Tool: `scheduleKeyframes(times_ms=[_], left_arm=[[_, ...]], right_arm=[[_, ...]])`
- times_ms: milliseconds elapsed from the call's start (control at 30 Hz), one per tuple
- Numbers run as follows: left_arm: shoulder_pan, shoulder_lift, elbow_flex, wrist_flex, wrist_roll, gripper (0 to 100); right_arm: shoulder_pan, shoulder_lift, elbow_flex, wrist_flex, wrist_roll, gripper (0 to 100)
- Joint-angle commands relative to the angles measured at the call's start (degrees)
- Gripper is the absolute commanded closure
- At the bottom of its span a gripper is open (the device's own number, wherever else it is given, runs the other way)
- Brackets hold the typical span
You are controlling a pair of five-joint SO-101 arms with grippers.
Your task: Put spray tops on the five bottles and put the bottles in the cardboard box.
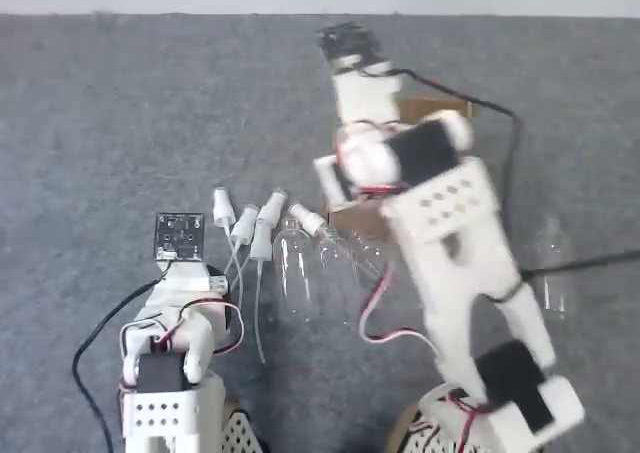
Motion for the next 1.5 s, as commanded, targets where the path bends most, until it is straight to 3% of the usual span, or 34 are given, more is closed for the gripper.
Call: scheduleKeyframes(times_ms=[0, 500, 767, 1000, 1200, 1467], left_arm=[[-0.2, -0.8, -0.3, 0.1, -0.1, 99], [-0.2, -0.8, -0.3, 0.1, -0.1, 99], [-0.2, -0.8, -0.3, 0.1, -0.1, 99], [-0.2, -0.8, -0.3, 0.1, -0.1, 99], [-0.2, -0.8, -0.3, 0.1, -0.1, 99], [-0.2, -0.8, -0.3, 0.1, -0.1, 99]], right_arm=[[6.5, -7.9, 0.8, 2.1, 4.5, 99.2], [8.9, -35.2, 29.1, 2.0, 19.0, 98.7], [9.4, -40.1, 32.8, 2.6, 19.7, 98.7], [16.6, -40.3, 32.7, 2.1, 20.2, 98.7], [21.7, -40.7, 32.7, 2.5, 27.3, 98.7], [35.6, -40.0, 32.9, 1.4, 38.1, 98.7]])
